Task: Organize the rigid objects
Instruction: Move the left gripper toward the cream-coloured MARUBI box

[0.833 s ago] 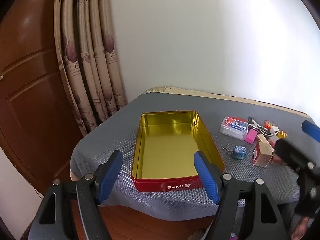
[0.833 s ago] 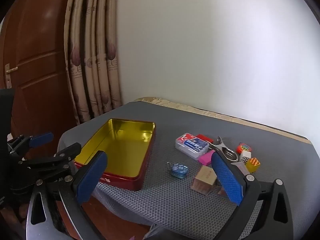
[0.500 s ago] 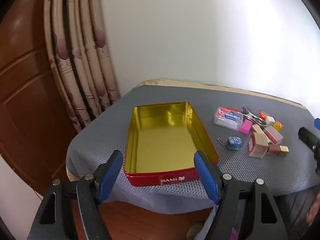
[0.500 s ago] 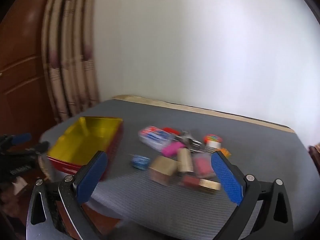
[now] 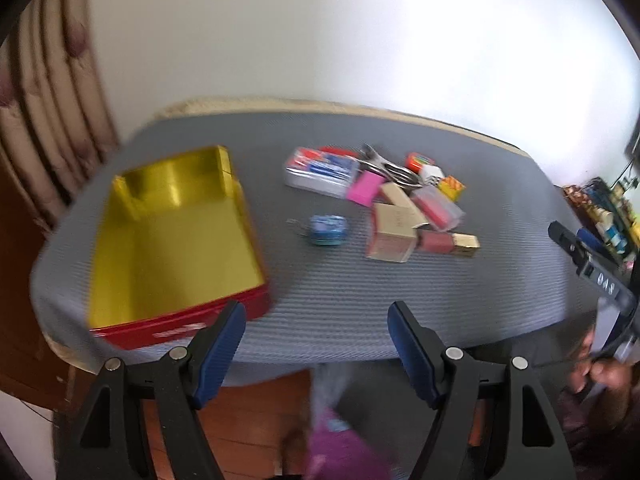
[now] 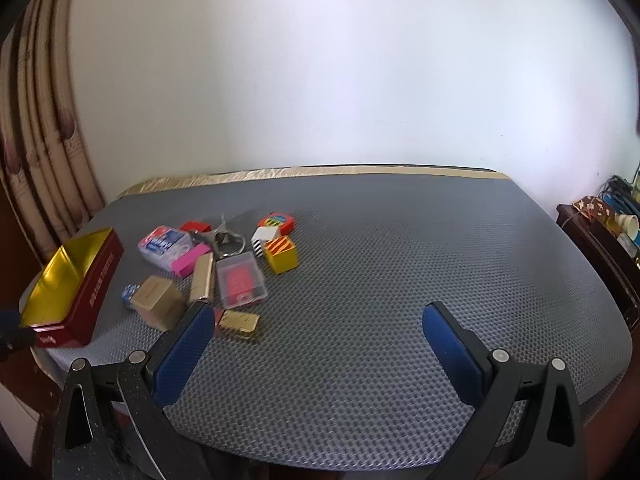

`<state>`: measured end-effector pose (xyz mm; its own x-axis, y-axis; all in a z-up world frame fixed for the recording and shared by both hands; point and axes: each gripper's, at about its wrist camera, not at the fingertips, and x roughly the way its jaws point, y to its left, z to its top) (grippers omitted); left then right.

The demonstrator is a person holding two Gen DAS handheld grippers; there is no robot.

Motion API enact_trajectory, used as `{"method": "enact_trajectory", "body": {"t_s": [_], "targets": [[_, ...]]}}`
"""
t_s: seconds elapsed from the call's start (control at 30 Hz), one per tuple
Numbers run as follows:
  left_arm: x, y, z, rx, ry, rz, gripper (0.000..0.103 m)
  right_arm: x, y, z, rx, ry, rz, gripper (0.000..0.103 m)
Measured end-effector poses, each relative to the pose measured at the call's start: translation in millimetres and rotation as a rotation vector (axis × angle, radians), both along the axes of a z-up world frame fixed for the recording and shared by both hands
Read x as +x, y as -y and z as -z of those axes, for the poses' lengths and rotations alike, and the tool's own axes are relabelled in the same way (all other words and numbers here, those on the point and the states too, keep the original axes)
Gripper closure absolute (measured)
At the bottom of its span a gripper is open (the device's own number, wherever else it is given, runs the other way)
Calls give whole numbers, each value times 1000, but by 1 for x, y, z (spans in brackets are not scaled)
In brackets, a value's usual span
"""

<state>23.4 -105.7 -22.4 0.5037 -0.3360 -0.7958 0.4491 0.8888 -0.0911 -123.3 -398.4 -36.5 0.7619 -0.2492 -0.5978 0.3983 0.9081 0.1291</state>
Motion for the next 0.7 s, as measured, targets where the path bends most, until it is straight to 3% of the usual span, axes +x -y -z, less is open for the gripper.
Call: {"method": "enact_trajectory", "body": {"t_s": [0.17, 0.47, 0.57, 0.7], "targets": [[39, 44, 6, -69, -147, 39, 28, -3, -5, 3, 9, -16, -2, 0], [83, 100, 18, 10, -201, 104, 28, 5, 11, 23, 78, -39, -15, 0], [92, 108, 27, 69, -195, 108, 28, 9, 13, 30, 108, -59, -20, 0], [105, 116, 40, 79, -229, 123, 28, 13, 15, 40, 131, -81, -23, 0]]}}
